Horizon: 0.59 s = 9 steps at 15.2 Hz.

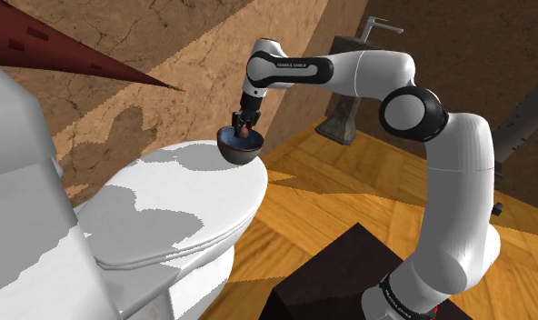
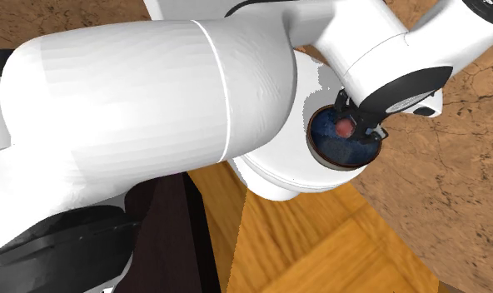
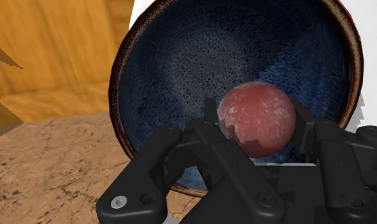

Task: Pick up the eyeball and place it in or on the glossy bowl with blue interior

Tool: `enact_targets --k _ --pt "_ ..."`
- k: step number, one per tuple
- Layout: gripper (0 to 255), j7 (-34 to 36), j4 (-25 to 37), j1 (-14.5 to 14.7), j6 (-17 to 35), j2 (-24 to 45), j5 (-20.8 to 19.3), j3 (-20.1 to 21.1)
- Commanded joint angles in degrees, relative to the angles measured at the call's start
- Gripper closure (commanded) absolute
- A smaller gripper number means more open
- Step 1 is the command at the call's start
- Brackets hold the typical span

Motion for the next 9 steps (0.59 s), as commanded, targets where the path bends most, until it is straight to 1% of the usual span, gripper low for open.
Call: enact_targets --k 1,7,8,9 --pt "255 -0.07 -0.05 -0.02 0.25 0.17 -0.03 -0.03" --pt "255 -0.07 -0.05 -0.02 0.25 0.17 -0.03 -0.03" --pt "0 -0.07 -0.05 -0.02 0.25 0.17 -0.03 -0.03" --pt "0 -0.07 -0.05 -0.02 0.25 0.17 -0.03 -0.03"
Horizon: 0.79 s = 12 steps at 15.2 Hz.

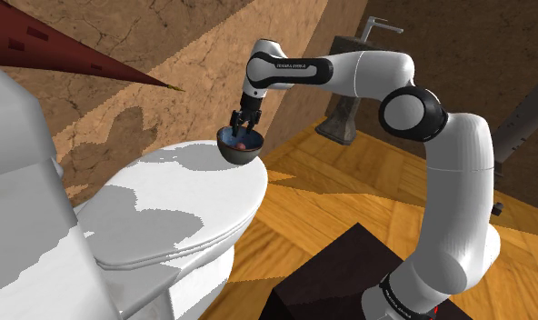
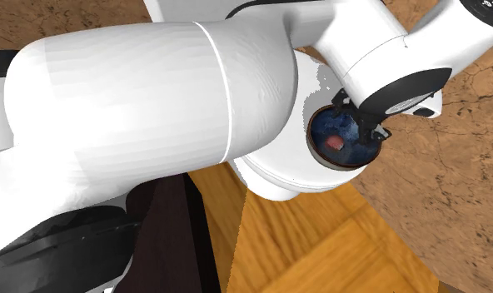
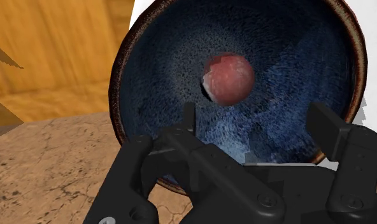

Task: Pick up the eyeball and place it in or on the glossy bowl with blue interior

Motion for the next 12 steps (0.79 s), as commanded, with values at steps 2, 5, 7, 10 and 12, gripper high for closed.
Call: enact_targets --k 2,5,7,10,12 --pt "0 0.0 0.0 0.0 0.0 0.0 0.0 0.0" --pt "0 -0.05 1.41 -0.07 -1.73 -0.33 0.08 0.04" --pt "0 -0.11 4.67 -0.13 -5.36 -0.71 0.18 0.08" --pt "0 -0.13 6.12 -0.13 -6.85 -0.75 0.19 0.09" --pt "0 -0.13 6.13 -0.12 -6.86 -0.75 0.19 0.08"
